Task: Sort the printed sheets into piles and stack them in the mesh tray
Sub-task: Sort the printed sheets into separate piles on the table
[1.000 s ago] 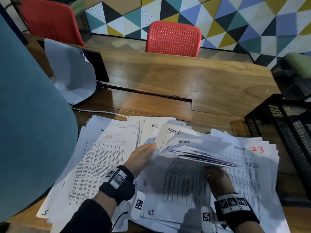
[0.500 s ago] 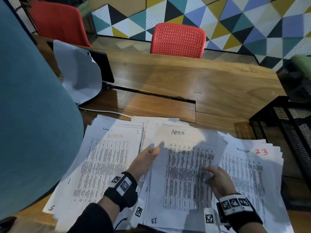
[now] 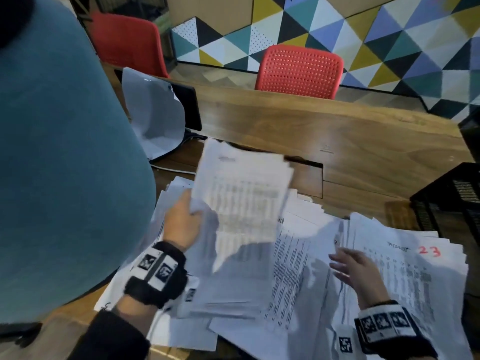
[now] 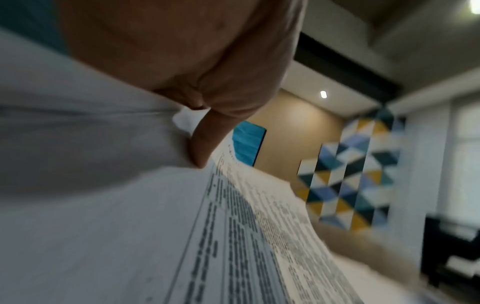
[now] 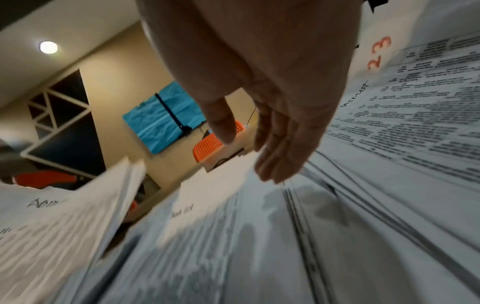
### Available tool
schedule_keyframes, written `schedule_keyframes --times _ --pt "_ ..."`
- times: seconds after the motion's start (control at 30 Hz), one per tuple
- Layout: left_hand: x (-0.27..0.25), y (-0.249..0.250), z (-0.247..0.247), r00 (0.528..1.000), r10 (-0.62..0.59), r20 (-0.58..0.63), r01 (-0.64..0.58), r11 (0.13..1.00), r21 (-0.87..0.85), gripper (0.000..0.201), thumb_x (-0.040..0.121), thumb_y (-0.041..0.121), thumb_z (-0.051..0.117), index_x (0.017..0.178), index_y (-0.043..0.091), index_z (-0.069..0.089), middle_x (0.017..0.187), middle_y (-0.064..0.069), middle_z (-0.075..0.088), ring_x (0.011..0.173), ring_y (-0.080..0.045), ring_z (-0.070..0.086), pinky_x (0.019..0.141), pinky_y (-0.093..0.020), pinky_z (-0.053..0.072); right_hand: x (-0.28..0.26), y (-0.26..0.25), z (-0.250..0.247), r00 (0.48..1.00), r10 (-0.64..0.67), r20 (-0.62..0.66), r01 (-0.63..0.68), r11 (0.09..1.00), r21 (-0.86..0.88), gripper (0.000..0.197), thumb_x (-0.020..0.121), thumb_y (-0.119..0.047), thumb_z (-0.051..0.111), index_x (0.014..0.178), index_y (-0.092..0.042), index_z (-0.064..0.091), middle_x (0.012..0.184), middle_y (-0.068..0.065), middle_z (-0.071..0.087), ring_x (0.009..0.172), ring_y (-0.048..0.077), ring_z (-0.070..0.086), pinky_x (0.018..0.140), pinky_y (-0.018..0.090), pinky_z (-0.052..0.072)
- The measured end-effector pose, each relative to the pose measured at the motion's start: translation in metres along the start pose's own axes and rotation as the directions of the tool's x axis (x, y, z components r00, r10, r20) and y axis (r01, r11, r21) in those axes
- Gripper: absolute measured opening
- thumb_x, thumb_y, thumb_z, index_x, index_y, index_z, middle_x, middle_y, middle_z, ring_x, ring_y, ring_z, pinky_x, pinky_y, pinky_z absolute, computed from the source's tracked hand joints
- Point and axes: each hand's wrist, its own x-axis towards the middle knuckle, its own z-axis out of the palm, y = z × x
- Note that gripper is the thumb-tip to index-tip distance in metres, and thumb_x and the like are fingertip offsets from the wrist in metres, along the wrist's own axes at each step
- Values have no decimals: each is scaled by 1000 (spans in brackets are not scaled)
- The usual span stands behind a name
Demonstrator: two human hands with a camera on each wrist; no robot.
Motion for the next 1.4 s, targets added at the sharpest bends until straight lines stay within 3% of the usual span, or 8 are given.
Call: schedule_keyframes --times 0.2,0.37,0.47,0.7,0.93,1.07,1.23,1.4 --pt "0 -57 7 965 -258 -37 228 767 600 61 89 2 49 146 5 29 129 -24 53 115 -43 55 94 -49 48 -10 24 15 995 -21 -97 -39 816 -577 41 89 -26 64 121 -3 53 102 7 60 90 22 51 87 32 41" --pt "-26 -34 62 997 75 26 -79 902 424 57 90 0 52 144 9 36 149 -10 39 135 -23 42 116 -34 35 -16 28 27 998 2 -66 -46 727 -685 39 86 -32 67 112 -7 52 102 11 58 83 24 53 76 28 40" --pt "-30 -12 107 946 69 315 -158 951 266 46 96 17 56 139 11 39 136 -4 48 117 -17 53 104 -29 47 -15 34 25 999 8 -31 -26 769 -638 39 84 -32 69 112 -13 50 96 6 62 85 25 59 76 30 43" --pt "-16 5 138 924 -123 361 139 990 -20 58 98 15 55 151 26 35 150 -4 46 72 -9 64 70 -24 58 -11 40 6 984 127 121 -96 966 -239 23 83 -11 73 100 -3 60 88 10 65 80 23 62 71 37 54" --pt "-20 -5 126 951 -110 289 205 924 -322 40 94 8 62 128 -9 50 136 -26 53 116 -34 60 98 -41 52 -4 40 11 994 -102 37 108 955 -276 43 72 -30 82 64 -11 45 58 7 41 57 19 43 59 35 37" --pt "-22 -8 125 953 -147 267 251 874 -416 14 94 18 64 99 6 60 91 -6 64 82 -18 59 67 -21 46 0 30 13 971 -220 93 234 952 -198 37 79 -28 77 64 -1 56 59 12 56 54 28 53 55 41 46" --pt "-16 -13 129 965 -111 237 182 934 -306 16 97 27 60 103 12 61 95 -4 67 86 -18 61 64 -18 43 -1 32 -7 969 -184 165 216 955 -202 71 75 -61 63 79 9 59 64 11 57 57 24 53 54 38 41" --pt "-16 -11 135 974 -67 217 125 956 -265 9 95 10 59 99 16 64 93 -8 63 64 -4 52 47 -6 38 -9 37 -16 984 -70 161 70 998 7 20 98 -3 45 112 -5 58 91 18 63 82 33 59 74 47 47"
